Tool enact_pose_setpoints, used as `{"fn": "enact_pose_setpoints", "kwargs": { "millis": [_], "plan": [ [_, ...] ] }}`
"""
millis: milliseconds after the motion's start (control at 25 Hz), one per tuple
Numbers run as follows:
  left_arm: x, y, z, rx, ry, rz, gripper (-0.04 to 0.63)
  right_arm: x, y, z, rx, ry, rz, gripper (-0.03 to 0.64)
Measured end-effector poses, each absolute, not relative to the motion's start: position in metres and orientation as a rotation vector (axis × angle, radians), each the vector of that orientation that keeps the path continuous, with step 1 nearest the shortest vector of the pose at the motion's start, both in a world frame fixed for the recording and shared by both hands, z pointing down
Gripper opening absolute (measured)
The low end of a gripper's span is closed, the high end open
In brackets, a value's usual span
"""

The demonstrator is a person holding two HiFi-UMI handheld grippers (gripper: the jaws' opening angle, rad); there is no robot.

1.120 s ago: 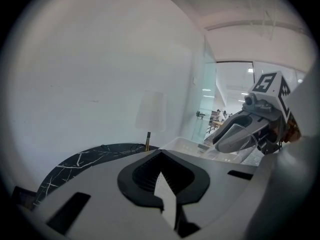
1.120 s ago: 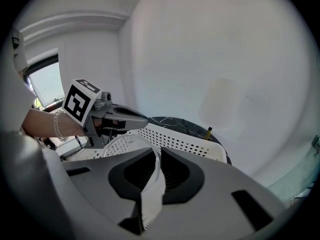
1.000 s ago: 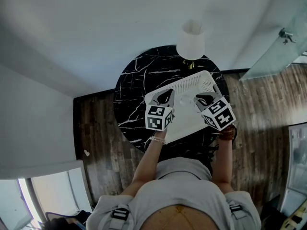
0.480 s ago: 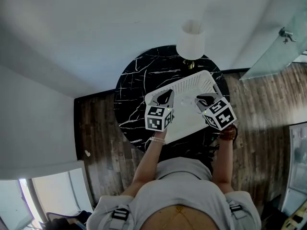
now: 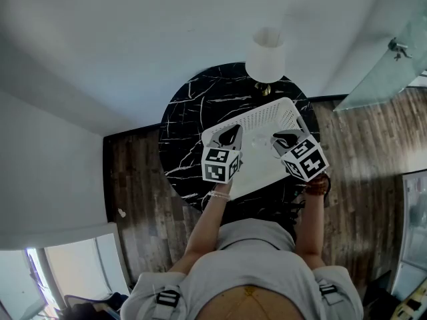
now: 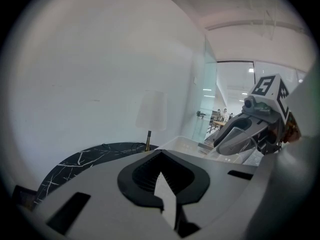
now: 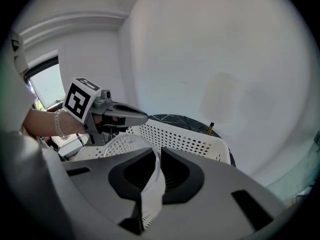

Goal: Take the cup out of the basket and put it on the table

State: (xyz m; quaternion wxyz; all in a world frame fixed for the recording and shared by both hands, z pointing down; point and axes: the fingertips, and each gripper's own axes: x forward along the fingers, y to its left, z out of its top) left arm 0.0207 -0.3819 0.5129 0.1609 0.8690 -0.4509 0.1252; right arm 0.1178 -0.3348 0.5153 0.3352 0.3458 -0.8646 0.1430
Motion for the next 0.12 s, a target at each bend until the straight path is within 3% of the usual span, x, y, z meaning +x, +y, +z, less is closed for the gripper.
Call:
{"fn": "enact_pose_setpoints", "kwargs": {
  "millis": [120],
  "plan": [
    [0.0208, -0.3813, 0.5148, 2.479, -1.284, 0.363, 0.005, 0.1173, -0.3342, 0.5162, 0.896, -2.255, 0.373, 0.035]
  ]
}}
